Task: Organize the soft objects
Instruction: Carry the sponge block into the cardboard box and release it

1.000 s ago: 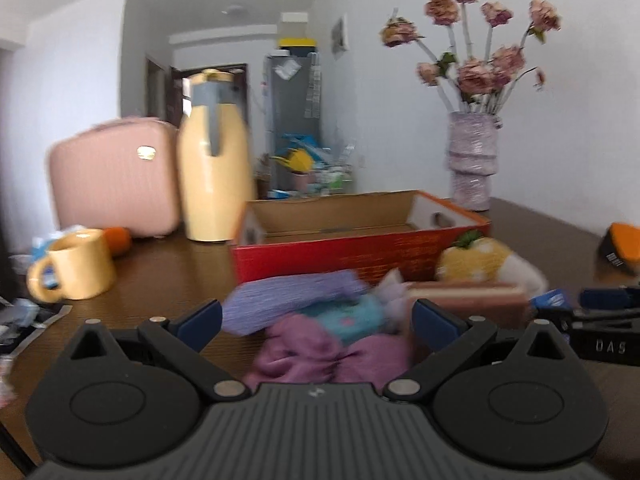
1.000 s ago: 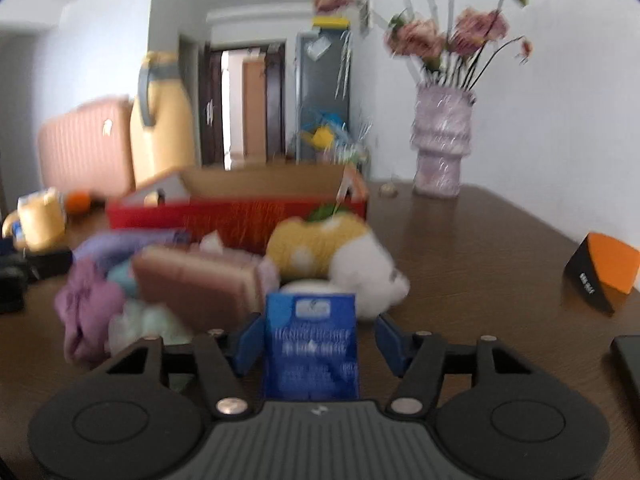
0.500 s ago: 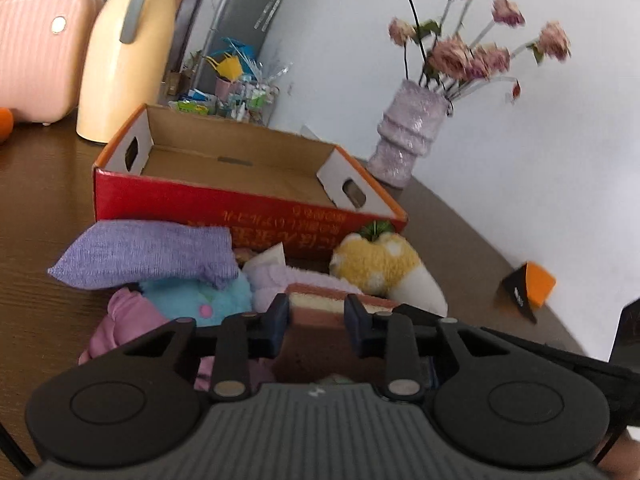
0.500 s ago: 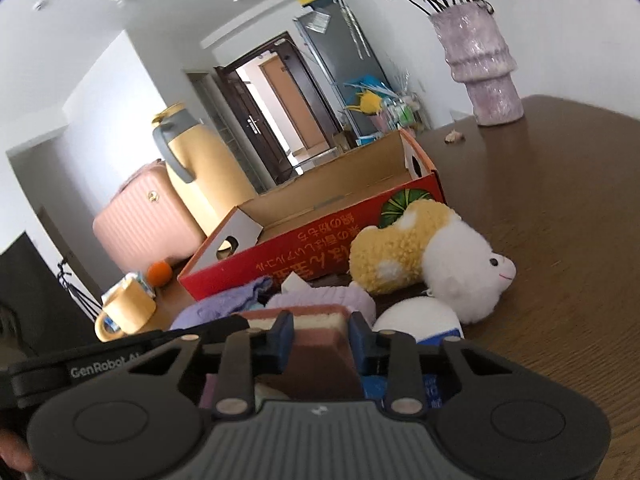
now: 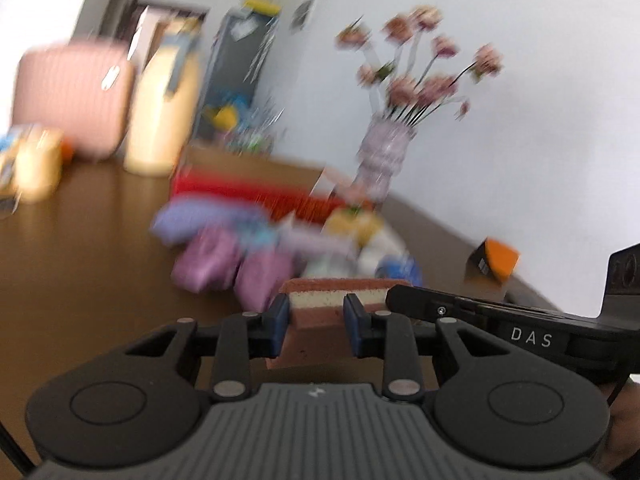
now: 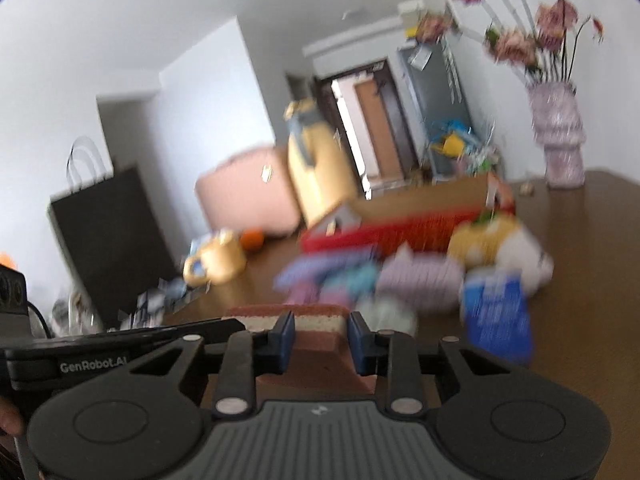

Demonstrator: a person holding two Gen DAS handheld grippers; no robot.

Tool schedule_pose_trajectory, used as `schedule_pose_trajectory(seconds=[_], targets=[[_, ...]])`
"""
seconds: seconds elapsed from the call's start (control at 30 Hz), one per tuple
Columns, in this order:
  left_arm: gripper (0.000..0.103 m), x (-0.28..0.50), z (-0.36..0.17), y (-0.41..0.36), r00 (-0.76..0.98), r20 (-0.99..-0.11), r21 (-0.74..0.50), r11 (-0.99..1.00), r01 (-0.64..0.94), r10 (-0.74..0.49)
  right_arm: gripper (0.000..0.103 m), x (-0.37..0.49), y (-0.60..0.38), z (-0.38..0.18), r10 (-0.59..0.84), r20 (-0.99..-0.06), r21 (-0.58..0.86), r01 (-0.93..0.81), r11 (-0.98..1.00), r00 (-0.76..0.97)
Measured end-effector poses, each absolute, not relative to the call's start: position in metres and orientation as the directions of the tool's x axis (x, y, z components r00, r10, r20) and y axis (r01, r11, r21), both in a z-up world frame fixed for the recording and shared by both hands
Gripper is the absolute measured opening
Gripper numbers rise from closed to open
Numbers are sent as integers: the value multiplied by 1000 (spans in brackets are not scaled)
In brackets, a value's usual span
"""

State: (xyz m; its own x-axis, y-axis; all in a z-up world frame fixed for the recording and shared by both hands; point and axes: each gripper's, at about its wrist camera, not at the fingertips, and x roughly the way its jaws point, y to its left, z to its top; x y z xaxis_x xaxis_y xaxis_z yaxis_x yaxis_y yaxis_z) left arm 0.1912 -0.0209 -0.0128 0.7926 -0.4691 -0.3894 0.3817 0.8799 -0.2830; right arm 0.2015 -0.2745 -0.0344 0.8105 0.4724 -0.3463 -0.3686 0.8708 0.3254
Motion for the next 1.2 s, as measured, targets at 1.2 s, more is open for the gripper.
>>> schedule_pose_trajectory(seconds=[1.2], targets=[[35,210,-12,-1,739,-406,-439,824,358,-537,25,220,-288,-26,513,-383,479,-309,821,768]])
